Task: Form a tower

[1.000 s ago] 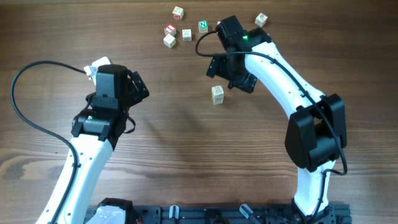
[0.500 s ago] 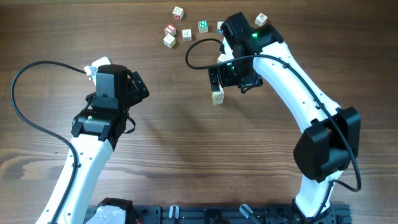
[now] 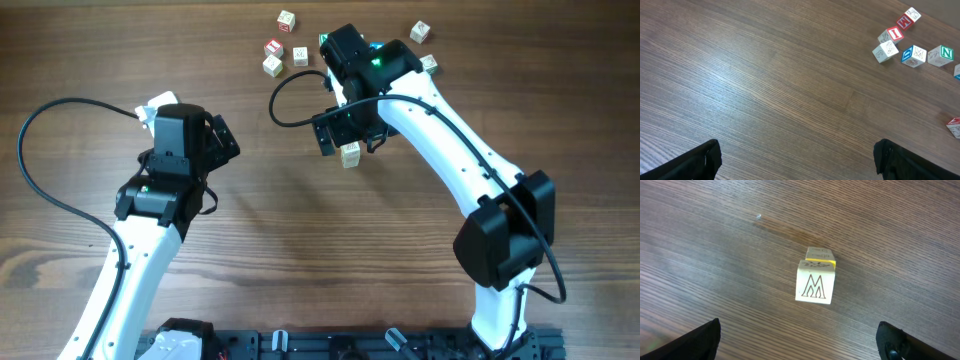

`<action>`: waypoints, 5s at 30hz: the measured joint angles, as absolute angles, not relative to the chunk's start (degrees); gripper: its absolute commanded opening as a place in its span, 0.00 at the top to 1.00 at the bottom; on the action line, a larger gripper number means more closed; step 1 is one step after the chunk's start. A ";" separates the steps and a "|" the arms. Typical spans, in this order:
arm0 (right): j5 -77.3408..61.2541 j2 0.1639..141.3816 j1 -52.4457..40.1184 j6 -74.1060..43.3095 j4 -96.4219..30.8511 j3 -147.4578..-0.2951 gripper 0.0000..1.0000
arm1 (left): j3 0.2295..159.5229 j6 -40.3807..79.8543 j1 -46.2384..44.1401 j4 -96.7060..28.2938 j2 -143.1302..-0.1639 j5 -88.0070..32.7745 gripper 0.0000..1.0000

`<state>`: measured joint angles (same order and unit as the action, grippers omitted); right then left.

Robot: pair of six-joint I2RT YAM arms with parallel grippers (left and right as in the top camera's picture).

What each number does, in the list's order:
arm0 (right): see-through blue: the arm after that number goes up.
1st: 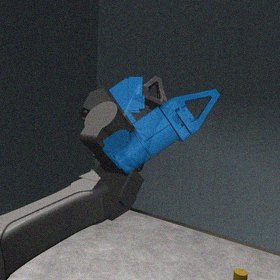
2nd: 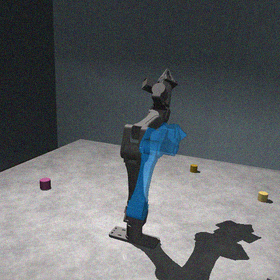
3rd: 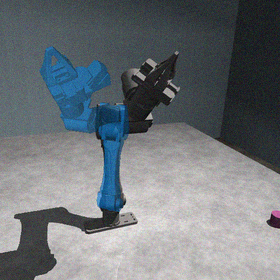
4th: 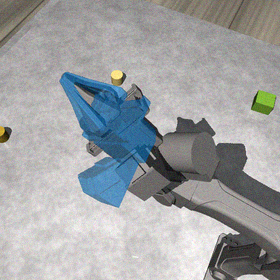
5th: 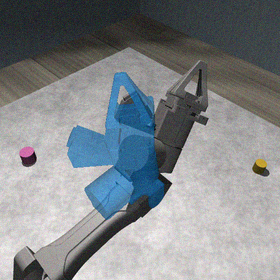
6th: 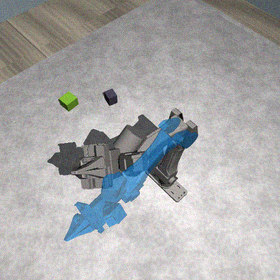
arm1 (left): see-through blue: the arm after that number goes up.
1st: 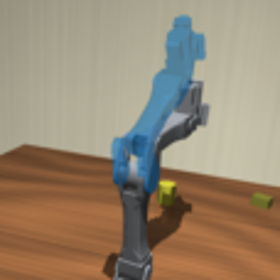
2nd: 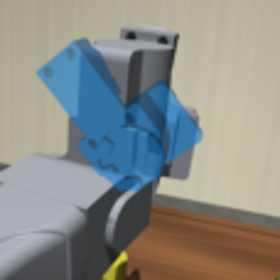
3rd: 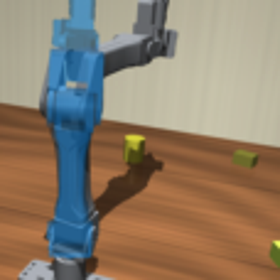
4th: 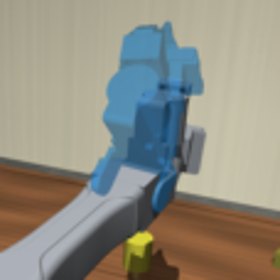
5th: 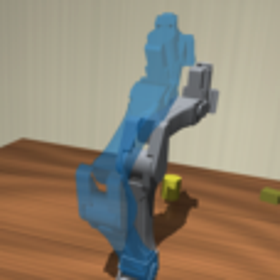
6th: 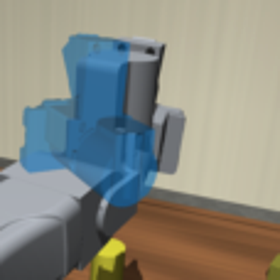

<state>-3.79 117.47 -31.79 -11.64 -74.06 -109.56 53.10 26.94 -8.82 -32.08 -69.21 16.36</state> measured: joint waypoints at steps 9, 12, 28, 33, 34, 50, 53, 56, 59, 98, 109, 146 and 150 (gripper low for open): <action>-3.36 123.96 -31.05 -8.84 -72.36 -109.56 0.00 | 53.10 26.94 -8.82 -32.14 -69.21 16.36 0.00; -3.31 126.65 -30.24 -8.67 -71.02 -109.56 0.00 | 53.10 26.94 -8.82 -32.12 -69.21 16.36 0.00; -3.40 131.26 -30.17 -8.67 -68.55 -109.56 0.00 | 53.10 26.94 -8.82 -32.14 -69.21 16.36 0.00; -3.40 131.26 -30.17 -8.69 -68.40 -109.56 0.01 | 53.10 26.94 -8.82 -32.14 -69.21 16.36 0.00; -3.42 131.28 -30.17 -8.69 -68.25 -109.56 0.00 | 53.10 26.94 -8.82 -32.14 -69.21 16.36 0.00; -3.86 133.21 -30.17 -8.97 -68.12 -109.56 0.34 | 53.10 26.94 -8.82 -32.14 -69.21 16.36 0.00; -4.05 133.21 -30.17 -9.10 -68.12 -109.56 0.41 | 53.10 26.94 -8.82 -32.14 -69.21 16.36 0.00; -4.05 133.21 -30.17 -9.13 -68.12 -109.56 0.45 | 53.10 26.94 -8.82 -32.14 -69.21 16.36 0.00; -4.08 133.21 -30.17 -9.15 -68.12 -109.56 0.48 | 53.10 26.94 -8.82 -32.12 -69.21 16.36 0.00; -4.03 133.21 -30.17 -12.43 -68.29 -109.56 0.70 | 53.10 26.96 -8.82 -32.14 -69.21 16.36 0.00; -3.55 133.21 -30.17 -19.40 -68.58 -109.56 0.71 | 53.10 26.94 -8.82 -32.14 -69.21 16.38 0.00; 4.78 95.07 -25.06 -33.45 -77.17 -122.32 0.00 | 53.10 26.94 -8.82 -32.16 -69.21 16.36 0.00; 5.21 83.29 -24.69 -36.27 -80.68 -122.41 0.00 | 53.10 26.94 -8.82 -32.16 -69.21 16.36 0.00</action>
